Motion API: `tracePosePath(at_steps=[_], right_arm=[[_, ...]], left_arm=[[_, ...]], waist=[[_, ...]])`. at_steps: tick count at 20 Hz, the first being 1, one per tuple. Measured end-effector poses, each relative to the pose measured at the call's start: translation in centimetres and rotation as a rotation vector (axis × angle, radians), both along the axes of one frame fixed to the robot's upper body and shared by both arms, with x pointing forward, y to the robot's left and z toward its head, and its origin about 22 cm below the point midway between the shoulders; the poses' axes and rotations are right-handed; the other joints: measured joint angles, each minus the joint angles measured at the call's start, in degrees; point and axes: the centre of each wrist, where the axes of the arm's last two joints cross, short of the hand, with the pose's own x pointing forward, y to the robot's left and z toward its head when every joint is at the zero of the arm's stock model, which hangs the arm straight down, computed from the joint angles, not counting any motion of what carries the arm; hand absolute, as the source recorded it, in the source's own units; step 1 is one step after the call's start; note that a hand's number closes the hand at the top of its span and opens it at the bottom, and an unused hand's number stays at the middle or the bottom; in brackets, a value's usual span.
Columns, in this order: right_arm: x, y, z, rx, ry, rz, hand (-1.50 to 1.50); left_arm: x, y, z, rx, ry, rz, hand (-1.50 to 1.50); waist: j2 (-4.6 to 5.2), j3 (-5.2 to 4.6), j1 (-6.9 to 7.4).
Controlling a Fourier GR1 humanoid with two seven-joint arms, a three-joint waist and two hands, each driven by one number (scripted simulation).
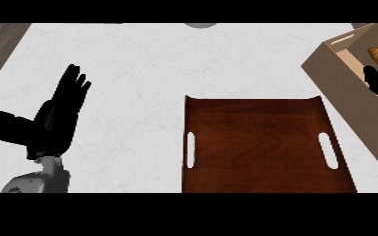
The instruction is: Pick the croissant from the tray and place it in the cardboard box
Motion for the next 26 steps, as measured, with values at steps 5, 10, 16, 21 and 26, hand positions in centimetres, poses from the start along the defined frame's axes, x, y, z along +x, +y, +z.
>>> tracePosePath(at_steps=[5, 10, 16, 21, 26], right_arm=[[1.3, -2.4, -3.0, -0.143, 0.218, -0.043, -1.50], [2.7, -5.6, -5.1, -0.139, 0.409, -0.065, -1.50], [3.5, -7.6, -5.5, -0.026, 0.230, 0.005, -1.50], [3.9, -7.8, -5.2, 0.139, -0.029, 0.075, -1.50], [4.1, -8.7, -4.1, 0.408, -0.143, 0.110, -1.50]], left_arm=[[0.1, -0.4, -0.1, -0.002, -0.006, -0.002, 0.00], [0.6, -0.4, -0.5, 0.001, -0.004, -0.005, 0.00], [0.4, -0.6, -0.8, -0.006, -0.007, -0.002, 0.00], [0.4, -0.4, -0.7, -0.002, -0.009, 0.003, 0.00], [0.3, 0.1, -0.6, -0.001, -0.003, 0.011, 0.00]], waist=[[0.23, -0.02, 0.38], [0.01, -0.32, 0.38], [-0.45, -0.75, 0.19], [-0.27, -0.26, -0.02], [-0.34, -0.07, -0.48]])
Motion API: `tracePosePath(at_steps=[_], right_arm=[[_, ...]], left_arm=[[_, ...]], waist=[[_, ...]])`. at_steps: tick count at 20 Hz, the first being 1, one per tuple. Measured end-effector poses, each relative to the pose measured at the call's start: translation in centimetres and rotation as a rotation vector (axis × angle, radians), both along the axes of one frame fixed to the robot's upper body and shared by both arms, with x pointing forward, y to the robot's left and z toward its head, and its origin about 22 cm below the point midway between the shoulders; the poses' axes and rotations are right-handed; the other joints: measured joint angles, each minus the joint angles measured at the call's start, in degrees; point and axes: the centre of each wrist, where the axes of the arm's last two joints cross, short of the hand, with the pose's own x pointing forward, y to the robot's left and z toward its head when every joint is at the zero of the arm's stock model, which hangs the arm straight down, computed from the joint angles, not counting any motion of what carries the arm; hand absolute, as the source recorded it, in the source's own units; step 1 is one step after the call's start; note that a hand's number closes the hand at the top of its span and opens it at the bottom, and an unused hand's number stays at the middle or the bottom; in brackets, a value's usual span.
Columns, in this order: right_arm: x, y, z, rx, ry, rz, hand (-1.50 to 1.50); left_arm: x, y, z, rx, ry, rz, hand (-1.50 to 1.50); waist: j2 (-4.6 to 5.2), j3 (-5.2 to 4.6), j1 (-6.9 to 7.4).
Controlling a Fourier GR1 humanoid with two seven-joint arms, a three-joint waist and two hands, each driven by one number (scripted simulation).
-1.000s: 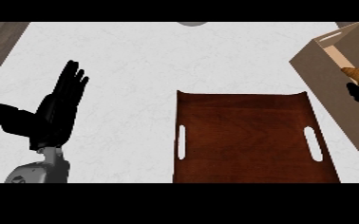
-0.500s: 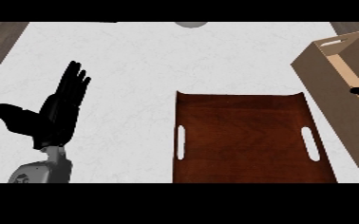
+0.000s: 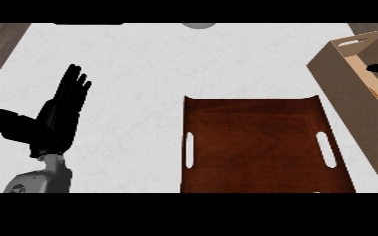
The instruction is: Pick the croissant from the tray and place it in the cardboard box
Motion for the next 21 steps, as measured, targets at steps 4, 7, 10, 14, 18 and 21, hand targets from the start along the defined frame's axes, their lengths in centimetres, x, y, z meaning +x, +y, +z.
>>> tracePosePath(at_steps=[4, 7, 10, 14, 18, 21], right_arm=[[-0.3, -1.3, 0.2, 0.247, -0.053, 0.023, -1.50], [-1.3, -3.1, 0.4, 0.377, -0.090, 0.031, -1.50], [-2.7, -5.2, 0.7, 0.463, -0.137, 0.029, -1.50], [-4.6, -8.1, 0.7, 0.513, -0.190, 0.007, -1.50], [-6.7, -10.7, -0.2, 0.536, -0.230, -0.016, -1.50], [-8.2, -12.4, -0.7, 0.545, -0.246, -0.022, -1.50]], left_arm=[[-0.2, 0.3, -0.1, 0.000, 0.008, 0.008, 0.00], [-0.2, 0.5, 0.2, 0.003, 0.007, 0.008, 0.00], [-0.3, 0.4, 0.1, -0.002, 0.000, 0.009, 0.00], [0.1, -0.1, 0.3, 0.002, 0.001, 0.008, 0.00], [0.4, -0.5, 0.1, 0.001, -0.002, 0.002, 0.00], [-0.3, -1.1, -0.4, -0.004, -0.005, -0.004, 0.00]], waist=[[-0.09, 0.04, -0.31], [-0.05, 0.06, -0.37], [0.02, 0.07, -0.32], [0.14, 0.08, -0.19], [0.20, 0.09, -0.10], [0.22, 0.10, 0.08]])
